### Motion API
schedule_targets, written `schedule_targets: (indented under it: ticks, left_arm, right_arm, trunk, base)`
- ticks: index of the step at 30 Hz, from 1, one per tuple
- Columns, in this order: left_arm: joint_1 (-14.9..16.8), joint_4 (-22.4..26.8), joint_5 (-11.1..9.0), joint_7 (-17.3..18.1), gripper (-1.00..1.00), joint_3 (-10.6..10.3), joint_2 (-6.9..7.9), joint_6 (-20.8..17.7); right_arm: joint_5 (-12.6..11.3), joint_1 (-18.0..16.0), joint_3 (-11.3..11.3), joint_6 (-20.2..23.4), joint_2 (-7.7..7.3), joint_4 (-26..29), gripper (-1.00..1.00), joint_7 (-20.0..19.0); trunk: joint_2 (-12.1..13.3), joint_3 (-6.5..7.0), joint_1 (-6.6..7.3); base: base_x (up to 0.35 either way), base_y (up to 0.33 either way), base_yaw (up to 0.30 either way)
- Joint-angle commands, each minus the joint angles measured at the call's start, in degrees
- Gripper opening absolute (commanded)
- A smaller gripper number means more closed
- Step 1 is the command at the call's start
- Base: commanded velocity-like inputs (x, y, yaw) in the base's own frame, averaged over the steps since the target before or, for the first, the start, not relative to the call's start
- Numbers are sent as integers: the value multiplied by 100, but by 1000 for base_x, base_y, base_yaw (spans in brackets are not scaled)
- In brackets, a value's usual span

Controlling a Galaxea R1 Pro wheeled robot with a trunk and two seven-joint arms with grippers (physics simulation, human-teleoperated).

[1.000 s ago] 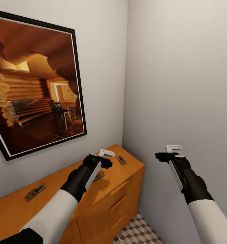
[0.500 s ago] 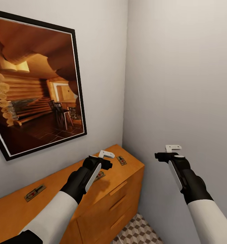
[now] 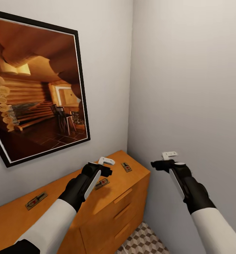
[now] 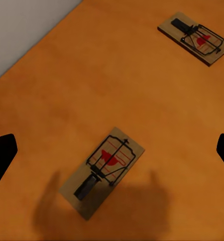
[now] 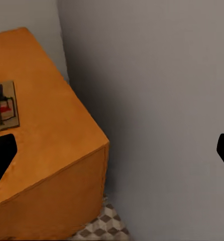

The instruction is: Take the four mousetraps from the cabinet in the bathroom and place them on the bathroom floor. Make sure all four end up on the same floor surface, and ensure that at least two of them are either under or directly next to the same bathroom sink.

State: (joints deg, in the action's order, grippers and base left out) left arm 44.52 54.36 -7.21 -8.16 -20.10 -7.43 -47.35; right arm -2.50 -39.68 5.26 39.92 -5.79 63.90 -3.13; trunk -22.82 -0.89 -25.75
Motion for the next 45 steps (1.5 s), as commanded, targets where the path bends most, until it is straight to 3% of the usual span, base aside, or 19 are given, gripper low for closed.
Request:
schedule_targets:
  ticks: [1, 9, 15, 30, 45]
  left_arm:
    - [5, 5, -61, -55, 100, -11, 6, -20]
    - [4, 5, -62, -56, 100, -11, 27, -8]
    - [4, 5, -59, -61, 100, -11, 30, -4]
    - [4, 5, -53, -63, 100, -7, 49, -20]
    - [-2, 1, -64, -21, 100, -23, 92, -51]
  right_arm:
    - [-15, -4, 99, 29, -5, 3, 100, -99]
    - [-6, -4, 732, 52, -1, -19, 100, -514]
    - [0, -4, 906, 69, -1, -24, 100, -579]
    - [11, -4, 1013, 85, -1, -27, 100, -601]
    - [13, -4, 1020, 86, -2, -27, 100, -602]
  trunk:
    - [-10, -9, -3]
    - [-10, -9, -3]
    - [-10, -9, -3]
    - [-10, -9, -3]
    - [-10, -9, -3]
  base:
    - [0, 0, 0]
    - [0, 3, 0]
    - [24, 83, 0]
    - [70, 213, 0]
    - [9, 35, 0]
